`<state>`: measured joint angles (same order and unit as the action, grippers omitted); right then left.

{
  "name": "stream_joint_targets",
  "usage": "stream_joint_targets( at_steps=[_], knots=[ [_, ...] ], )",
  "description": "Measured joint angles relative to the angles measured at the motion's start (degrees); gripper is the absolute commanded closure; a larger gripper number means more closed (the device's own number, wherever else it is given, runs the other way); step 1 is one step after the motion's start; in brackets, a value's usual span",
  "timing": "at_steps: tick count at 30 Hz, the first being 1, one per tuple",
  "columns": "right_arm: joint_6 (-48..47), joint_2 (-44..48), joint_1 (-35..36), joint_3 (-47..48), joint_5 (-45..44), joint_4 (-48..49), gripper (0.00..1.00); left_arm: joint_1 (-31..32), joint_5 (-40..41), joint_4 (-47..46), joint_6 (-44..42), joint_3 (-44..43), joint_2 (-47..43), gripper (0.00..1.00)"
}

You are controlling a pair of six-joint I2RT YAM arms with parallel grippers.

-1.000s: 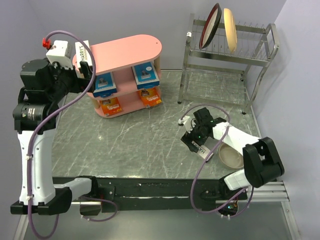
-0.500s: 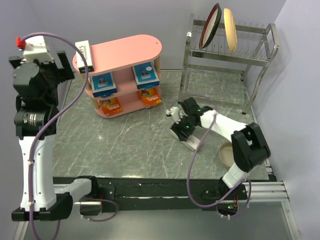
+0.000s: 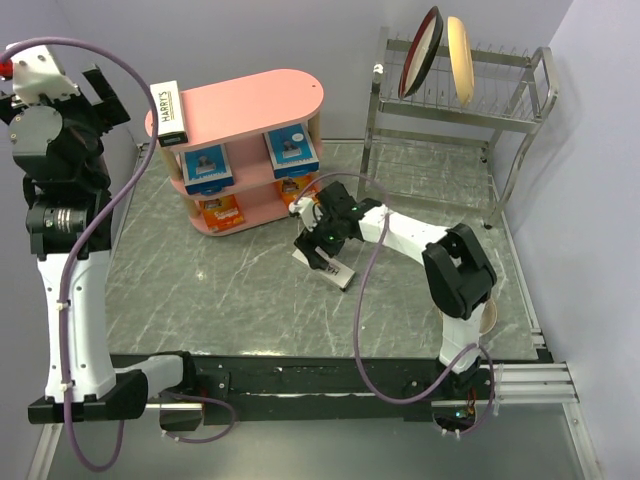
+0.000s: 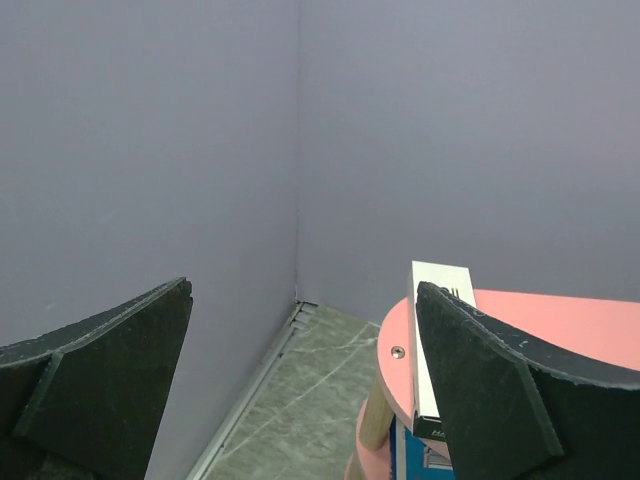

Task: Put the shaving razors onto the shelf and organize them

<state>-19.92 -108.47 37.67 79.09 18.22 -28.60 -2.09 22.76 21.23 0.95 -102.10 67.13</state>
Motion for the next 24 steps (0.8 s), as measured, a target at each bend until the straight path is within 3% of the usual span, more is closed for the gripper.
stream_joint_targets(
  at_steps=[7, 13, 19, 24],
  knots=[
    [-0.7, 10.6, -1.2, -8.3, 0.3, 0.2, 0.0, -1.6, -2.1, 0.6, 2.1, 0.9, 0.1, 0.01],
    [-0.7, 11.0, -1.2, -11.6, 0.2, 0.3, 0.0, -3.0, -3.5, 0.6, 3.6, 0.9, 0.3, 0.01],
    [-1.2, 6.7, -1.0, -10.4, -0.3, 0.3, 0.2, -3.2, -4.1, 0.7, 4.5, 0.9, 0.9, 0.01],
    [-2.1, 4.2, -0.8, -8.4, -0.9, 0.0, 0.25, -3.8, -4.1, 0.7, 4.5, 0.9, 0.9, 0.01]
  ],
)
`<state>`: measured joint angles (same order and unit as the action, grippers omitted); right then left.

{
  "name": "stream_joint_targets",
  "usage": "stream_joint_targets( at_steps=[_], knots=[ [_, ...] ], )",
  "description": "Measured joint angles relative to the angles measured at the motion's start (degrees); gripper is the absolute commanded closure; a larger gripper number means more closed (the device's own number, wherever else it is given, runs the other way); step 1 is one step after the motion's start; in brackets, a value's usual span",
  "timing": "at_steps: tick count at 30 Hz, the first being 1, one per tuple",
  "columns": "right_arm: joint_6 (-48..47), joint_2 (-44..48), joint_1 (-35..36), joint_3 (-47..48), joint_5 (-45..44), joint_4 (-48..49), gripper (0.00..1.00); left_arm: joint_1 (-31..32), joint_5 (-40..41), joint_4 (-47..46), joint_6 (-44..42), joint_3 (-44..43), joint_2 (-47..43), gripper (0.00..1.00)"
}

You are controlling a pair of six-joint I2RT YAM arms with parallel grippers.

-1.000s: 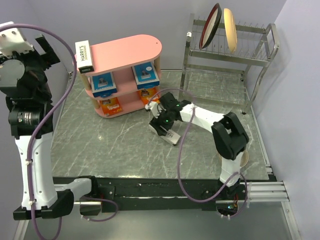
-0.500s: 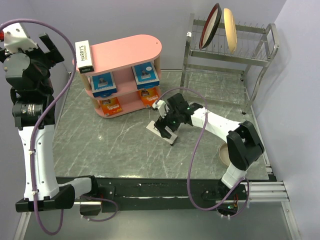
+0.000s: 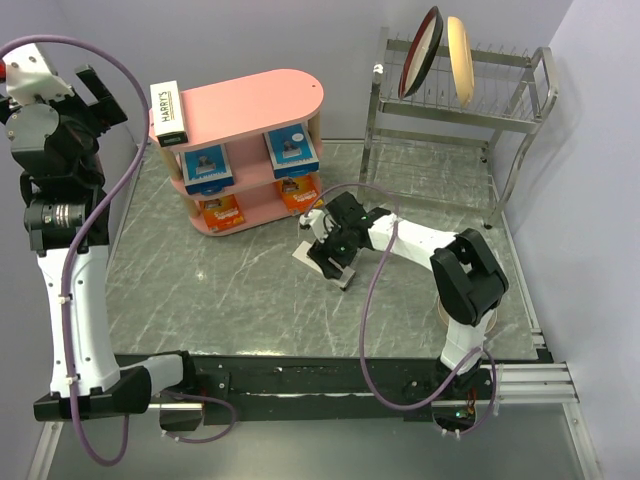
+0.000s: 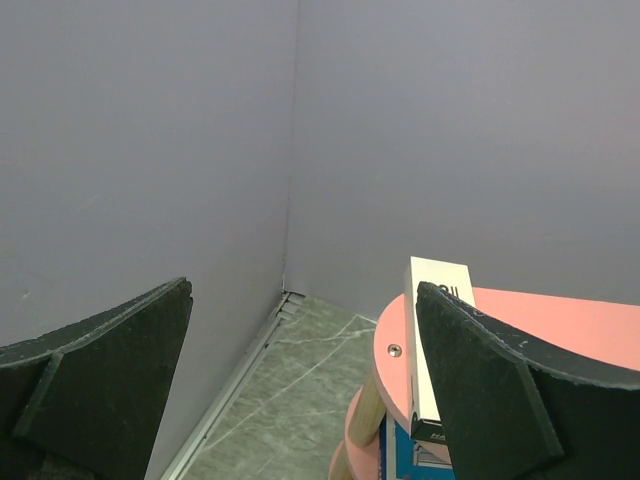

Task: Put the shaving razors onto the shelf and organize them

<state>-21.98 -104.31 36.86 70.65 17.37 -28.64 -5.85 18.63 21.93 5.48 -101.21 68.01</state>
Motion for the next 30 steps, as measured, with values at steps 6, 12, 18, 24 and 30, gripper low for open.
stream_joint_targets(
  at_steps=[6, 12, 18, 24, 30],
  knots=[
    [-0.9, -0.1, 1.0, 0.7, -0.3, -0.1, 0.24, -1.0, -0.7, 0.2, 0.8, 0.7, 0.0, 0.01],
    [-1.4, -0.1, 2.1, 0.7, -0.9, -0.1, 0.26, -1.5, -1.1, 0.2, 1.7, 0.7, 0.0, 0.0],
    [-1.5, -0.1, 2.8, 0.7, -1.9, -0.1, 0.32, -1.9, -1.9, 0.2, 2.3, 0.7, 0.0, 0.01],
    [-1.6, -0.3, 3.0, 0.7, -3.0, -0.1, 0.25, -2.8, -2.4, 0.3, 3.0, 0.7, -0.1, 0.01],
    [-1.5, -1.9, 3.1, 0.7, -3.9, -0.1, 0.33, -3.6, -2.9, 0.7, 3.5, 0.7, -0.6, 0.01]
  ],
)
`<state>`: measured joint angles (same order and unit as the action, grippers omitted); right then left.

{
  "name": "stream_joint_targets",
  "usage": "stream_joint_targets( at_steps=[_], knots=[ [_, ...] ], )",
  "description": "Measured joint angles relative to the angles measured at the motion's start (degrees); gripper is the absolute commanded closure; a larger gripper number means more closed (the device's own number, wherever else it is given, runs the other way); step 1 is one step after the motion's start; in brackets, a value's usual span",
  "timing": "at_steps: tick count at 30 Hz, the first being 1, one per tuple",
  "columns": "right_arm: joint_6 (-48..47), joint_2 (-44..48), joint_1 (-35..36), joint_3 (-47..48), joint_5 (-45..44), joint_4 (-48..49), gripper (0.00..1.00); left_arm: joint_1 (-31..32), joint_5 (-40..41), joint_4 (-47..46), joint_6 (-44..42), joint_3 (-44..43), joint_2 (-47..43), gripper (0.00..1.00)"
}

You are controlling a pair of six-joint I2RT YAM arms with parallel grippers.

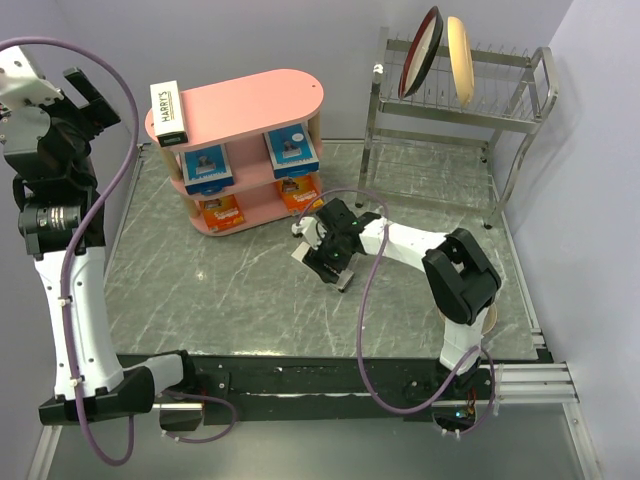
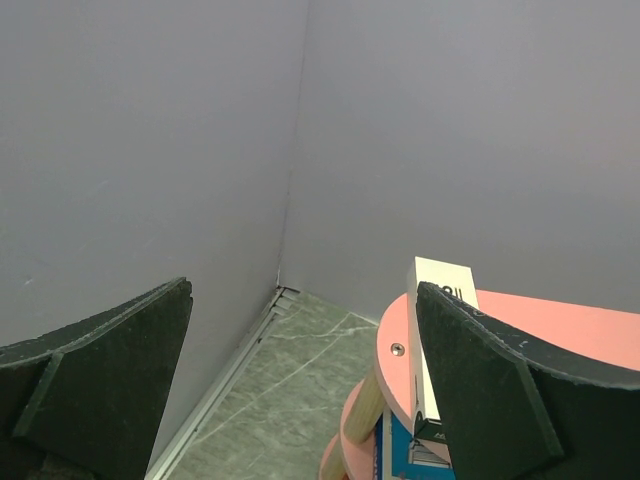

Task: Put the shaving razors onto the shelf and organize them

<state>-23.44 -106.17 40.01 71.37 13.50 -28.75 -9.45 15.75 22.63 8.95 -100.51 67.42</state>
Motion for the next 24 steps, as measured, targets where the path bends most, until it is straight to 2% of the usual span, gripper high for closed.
stream_joint_targets(
  at_steps=[4, 10, 14, 19, 24],
  knots=[
    [-0.1, 0.0, 0.1, 0.2, -0.5, -0.1, 0.42, -0.2, -0.2, 0.5, 0.3, 0.0, -0.2, 0.01],
    [-0.2, 2.4, 0.1, 1.8, 0.1, -4.0, 0.44, -0.3, -0.5, 0.8, 0.3, 0.0, -0.2, 0.01],
    [-0.4, 11.0, 0.1, 3.3, 2.9, -8.3, 0.44, -0.3, -0.7, 0.8, 0.6, 0.0, -0.2, 0.01],
    [0.9, 22.0, 0.1, 11.7, 5.2, -9.9, 0.42, -0.5, -1.2, 0.8, 1.3, 0.0, -0.1, 0.01],
    [4.8, 23.5, -0.3, 24.5, 4.6, -5.9, 0.43, -0.6, -2.3, 0.8, 1.9, 0.0, 0.2, 0.01]
  ],
)
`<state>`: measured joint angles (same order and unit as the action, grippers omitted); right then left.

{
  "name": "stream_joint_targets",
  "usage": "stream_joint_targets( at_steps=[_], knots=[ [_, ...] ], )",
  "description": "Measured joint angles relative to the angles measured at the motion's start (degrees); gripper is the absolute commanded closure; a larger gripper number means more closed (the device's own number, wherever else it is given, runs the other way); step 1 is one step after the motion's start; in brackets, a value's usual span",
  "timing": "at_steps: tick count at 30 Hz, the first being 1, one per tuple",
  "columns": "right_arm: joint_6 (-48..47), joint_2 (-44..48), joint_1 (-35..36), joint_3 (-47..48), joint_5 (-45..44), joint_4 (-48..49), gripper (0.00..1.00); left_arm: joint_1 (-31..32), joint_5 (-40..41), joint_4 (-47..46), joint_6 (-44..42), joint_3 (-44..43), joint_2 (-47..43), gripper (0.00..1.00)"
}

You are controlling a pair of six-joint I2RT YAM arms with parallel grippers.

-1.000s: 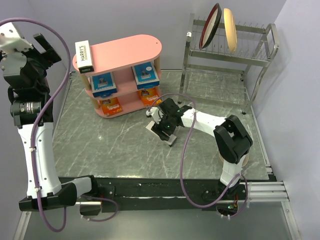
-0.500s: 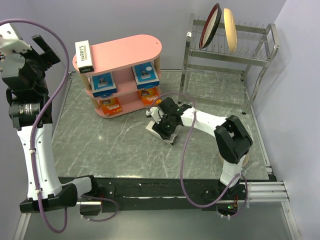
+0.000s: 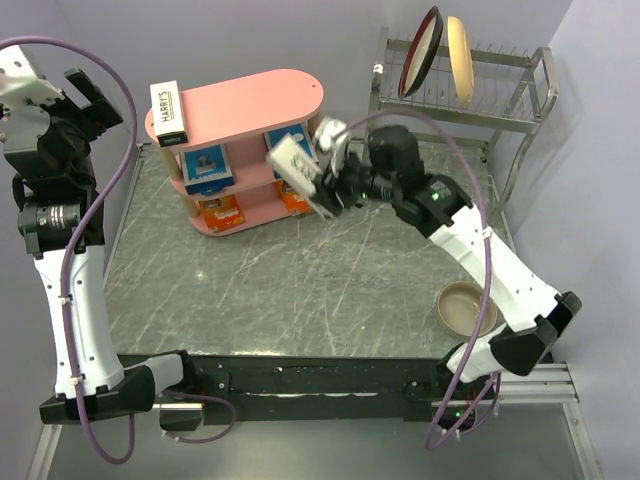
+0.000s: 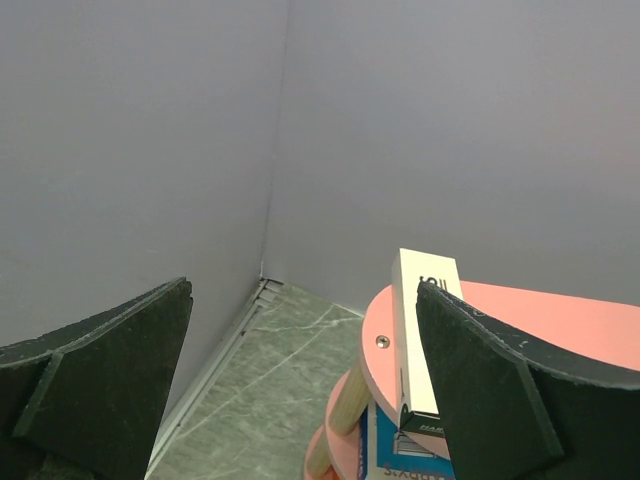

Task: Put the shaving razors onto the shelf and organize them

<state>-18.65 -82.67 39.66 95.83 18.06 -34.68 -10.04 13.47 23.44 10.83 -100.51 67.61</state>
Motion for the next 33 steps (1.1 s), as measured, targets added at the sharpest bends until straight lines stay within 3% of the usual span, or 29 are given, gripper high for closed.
stream_joint_targets(
  at_steps=[13, 21, 33],
  knots=[
    [9.3, -24.2, -3.0, 31.9, -4.4, 8.4, 0.43, -0.3, -2.9, 1.4, 1.5, 6.5, -1.4, 0.01],
    [12.8, -32.6, -4.3, 39.2, -7.5, 11.2, 0.4, -1.7, -4.3, 1.7, 2.4, 9.1, -3.0, 0.0],
    [15.2, -36.8, -4.6, 42.6, -10.8, 17.0, 0.31, -2.9, -6.4, 1.7, 3.9, 10.2, -3.3, 0.0]
  ],
)
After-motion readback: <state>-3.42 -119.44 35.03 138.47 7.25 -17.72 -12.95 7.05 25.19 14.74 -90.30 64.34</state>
